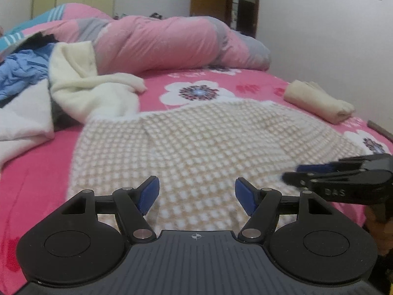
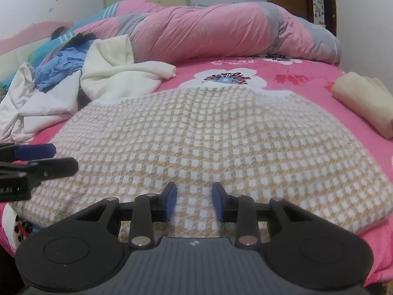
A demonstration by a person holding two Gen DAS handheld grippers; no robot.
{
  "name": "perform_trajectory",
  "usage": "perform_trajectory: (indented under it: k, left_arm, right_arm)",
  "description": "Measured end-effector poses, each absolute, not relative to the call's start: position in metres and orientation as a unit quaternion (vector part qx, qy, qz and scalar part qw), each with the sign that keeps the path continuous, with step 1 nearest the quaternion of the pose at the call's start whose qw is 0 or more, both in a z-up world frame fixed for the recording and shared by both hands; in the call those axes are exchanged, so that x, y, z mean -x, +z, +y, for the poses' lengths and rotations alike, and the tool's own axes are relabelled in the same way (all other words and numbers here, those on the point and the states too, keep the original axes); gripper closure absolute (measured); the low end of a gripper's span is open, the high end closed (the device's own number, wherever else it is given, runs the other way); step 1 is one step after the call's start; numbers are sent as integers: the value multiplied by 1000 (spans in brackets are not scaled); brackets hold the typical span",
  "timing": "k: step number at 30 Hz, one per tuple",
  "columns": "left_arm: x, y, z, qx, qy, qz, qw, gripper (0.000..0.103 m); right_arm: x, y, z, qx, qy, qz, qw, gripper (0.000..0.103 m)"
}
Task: Fold clothes
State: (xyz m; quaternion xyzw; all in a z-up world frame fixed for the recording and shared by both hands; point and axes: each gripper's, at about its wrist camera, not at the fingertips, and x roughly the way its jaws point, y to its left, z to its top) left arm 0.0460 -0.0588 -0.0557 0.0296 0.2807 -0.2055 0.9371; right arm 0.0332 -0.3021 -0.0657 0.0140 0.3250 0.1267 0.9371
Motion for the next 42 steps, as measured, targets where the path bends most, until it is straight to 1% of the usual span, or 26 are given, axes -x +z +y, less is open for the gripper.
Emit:
perform_trajectory:
  k: [4,10,25,30,34,39,42]
  left_arm:
    - [-44,-63,-68,-39,-218,290,931,34]
    - [-45,-71,-81,-70,-214,293,929,28]
    - [-44,-71,-95,-97,-187,303,929,26]
    - [-48,-68,-98,-100,-183,313,926,26]
    - [-49,-67,-98,-94,-183,319,925,26]
    - [-50,-68,-97,-97,-187,315,926,25]
    - [-51,-68,-95,-95,-191,314,925,25]
  right_arm:
    - [-31,-67,-302,-19,124,321,939,69]
    - [-31,-69,-305,-26,126,318,939,69]
    - [-28,-72,-318,-49,145,304,940,68]
    - [-38,-55,-321,-41,154,327,931,67]
    - [-45,-40,-335,-44,124,302,944,66]
    - [-62,-63,-349,-54,100,322,940,65]
    - [-59,-69,-346,-41,100,313,944,65]
